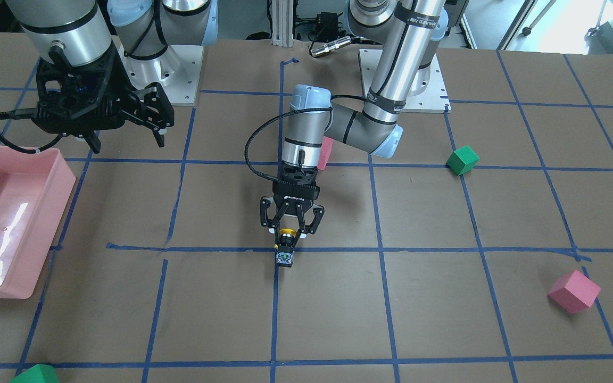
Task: Align button upright
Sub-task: 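Grasp the button switch with the left gripper and lift it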
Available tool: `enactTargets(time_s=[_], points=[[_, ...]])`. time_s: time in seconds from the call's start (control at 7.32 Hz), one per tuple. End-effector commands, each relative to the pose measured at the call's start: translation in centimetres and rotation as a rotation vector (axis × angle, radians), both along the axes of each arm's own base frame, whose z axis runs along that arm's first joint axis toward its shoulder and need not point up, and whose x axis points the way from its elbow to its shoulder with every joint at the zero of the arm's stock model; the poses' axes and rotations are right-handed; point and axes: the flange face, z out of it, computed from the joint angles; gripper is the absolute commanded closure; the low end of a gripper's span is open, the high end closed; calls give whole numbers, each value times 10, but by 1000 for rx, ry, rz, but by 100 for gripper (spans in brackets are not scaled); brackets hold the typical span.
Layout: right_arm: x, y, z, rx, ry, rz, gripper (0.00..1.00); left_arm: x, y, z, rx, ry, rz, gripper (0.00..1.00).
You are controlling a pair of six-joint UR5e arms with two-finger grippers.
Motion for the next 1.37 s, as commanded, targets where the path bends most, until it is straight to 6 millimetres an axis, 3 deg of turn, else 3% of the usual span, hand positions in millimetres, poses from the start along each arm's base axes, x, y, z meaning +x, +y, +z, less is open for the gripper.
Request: enactTargets(time_s=[0.0, 0.27, 0.55, 0.82, 1.23], points=[[0, 0, -1, 3, 0, 0, 0, 0, -54, 61, 196, -65, 42, 100], [0, 1, -1, 8, 0, 0, 0, 6, -78, 102, 487, 24, 185, 100], [0, 1, -1, 8, 0, 0, 0, 9, -80, 107, 729, 195, 433, 100], [0, 1, -2, 10, 0, 0, 0, 31, -99, 80, 997, 487, 679, 100], [0, 1, -5, 16, 1, 0, 0, 46, -130, 40, 1167, 610, 864, 100]])
